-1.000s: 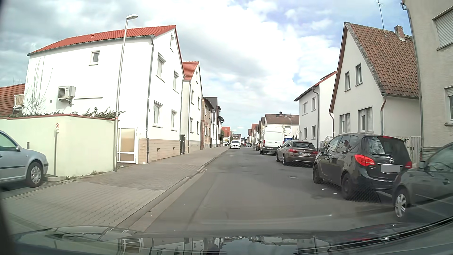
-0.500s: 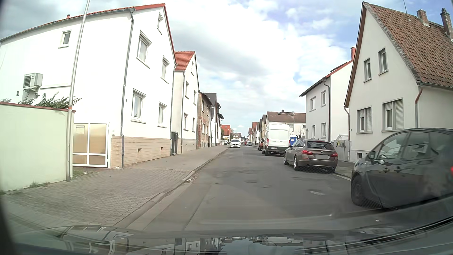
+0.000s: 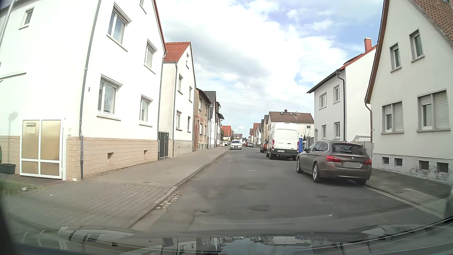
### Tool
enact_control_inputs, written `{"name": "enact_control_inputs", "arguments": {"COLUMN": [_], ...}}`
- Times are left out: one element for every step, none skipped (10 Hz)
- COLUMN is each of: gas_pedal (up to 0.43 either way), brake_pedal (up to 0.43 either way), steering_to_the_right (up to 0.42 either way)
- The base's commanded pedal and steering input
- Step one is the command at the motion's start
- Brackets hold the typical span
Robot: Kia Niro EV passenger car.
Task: Follow the waypoints while adhering to traffic rules and regulations
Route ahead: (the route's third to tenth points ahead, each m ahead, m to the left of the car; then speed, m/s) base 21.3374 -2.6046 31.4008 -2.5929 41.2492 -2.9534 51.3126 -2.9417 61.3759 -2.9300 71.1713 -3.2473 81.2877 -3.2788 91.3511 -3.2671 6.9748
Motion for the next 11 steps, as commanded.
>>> {"name": "enact_control_inputs", "arguments": {"gas_pedal": [0.15,0.15,0.15,0.15,0.15,0.15,0.15,0.15,0.15,0.15,0.15], "brake_pedal": [0.0,0.0,0.0,0.0,0.0,0.0,0.0,0.0,0.0,0.0,0.0], "steering_to_the_right": [0.015,0.013,0.014,0.013,0.012,0.011,0.01,0.004,0.0,-0.002,-0.003]}}
